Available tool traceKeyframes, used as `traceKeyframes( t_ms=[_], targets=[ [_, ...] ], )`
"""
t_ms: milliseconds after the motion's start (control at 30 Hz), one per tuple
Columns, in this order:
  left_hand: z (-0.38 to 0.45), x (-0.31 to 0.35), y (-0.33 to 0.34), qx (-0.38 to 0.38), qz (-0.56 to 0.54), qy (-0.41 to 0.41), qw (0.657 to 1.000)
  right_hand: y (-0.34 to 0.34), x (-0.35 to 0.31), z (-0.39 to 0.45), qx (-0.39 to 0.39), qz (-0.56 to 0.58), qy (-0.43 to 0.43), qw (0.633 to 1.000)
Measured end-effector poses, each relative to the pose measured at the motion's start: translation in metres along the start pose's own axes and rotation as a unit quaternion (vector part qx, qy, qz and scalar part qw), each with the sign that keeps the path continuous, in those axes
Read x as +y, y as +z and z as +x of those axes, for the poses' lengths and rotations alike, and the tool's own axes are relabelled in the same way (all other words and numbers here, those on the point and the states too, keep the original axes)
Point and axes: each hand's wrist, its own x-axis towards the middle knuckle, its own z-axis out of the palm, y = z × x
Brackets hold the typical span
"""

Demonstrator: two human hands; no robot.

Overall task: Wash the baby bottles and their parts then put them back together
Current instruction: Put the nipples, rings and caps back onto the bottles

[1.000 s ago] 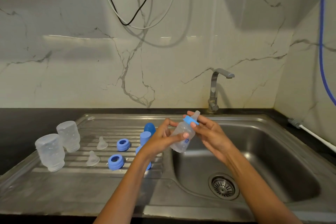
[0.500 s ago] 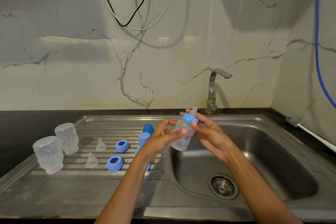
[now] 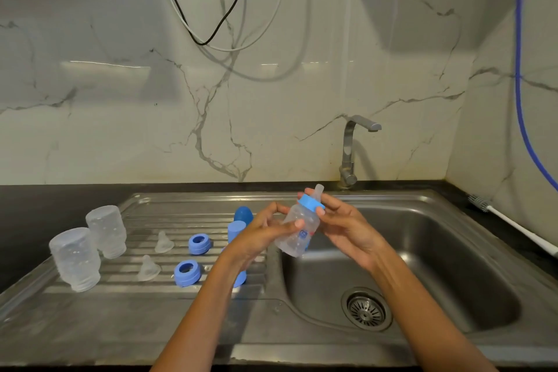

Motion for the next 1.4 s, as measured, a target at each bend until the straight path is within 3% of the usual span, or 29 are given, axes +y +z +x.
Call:
traceKeyframes(
  t_ms=[167,367,433,800,933,1067,1133,1267,1400],
  targets=[
    [0.005,-0.008,0.023,0.063,0.059,0.048,0.995,0.007,0.006,0.001,0.148,-0.027,-0.034,0.988],
    [-0.004,0.011,0.011,-0.04,0.008,0.023,0.999,0.006,-0.011,-0.001,0.018,-0.021,-0.027,0.999],
    [-0.005,0.012,0.013,-0.041,0.012,0.041,0.998,0.004,-0.011,-0.001,0.005,-0.027,-0.03,0.999],
    [0.003,0.005,0.031,0.055,0.08,0.079,0.992,0.009,-0.006,0.001,0.132,-0.065,-0.08,0.986],
    [0.002,0.021,0.005,0.144,0.142,0.14,0.969,0.022,0.003,0.01,0.161,-0.135,-0.122,0.97],
    [-0.016,0.028,-0.048,0.3,0.212,0.152,0.918,0.022,0.021,0.025,0.182,-0.288,-0.096,0.935],
    [-0.025,0.026,-0.069,0.355,0.253,0.136,0.89,0.026,0.027,0.041,0.152,-0.401,-0.063,0.901],
    [-0.03,0.016,-0.087,0.377,0.306,0.1,0.868,0.04,0.036,0.082,0.053,-0.561,-0.052,0.824],
    [-0.026,0.01,-0.085,0.38,0.365,0.092,0.845,0.047,0.048,0.119,-0.015,-0.637,-0.068,0.768]
  ],
)
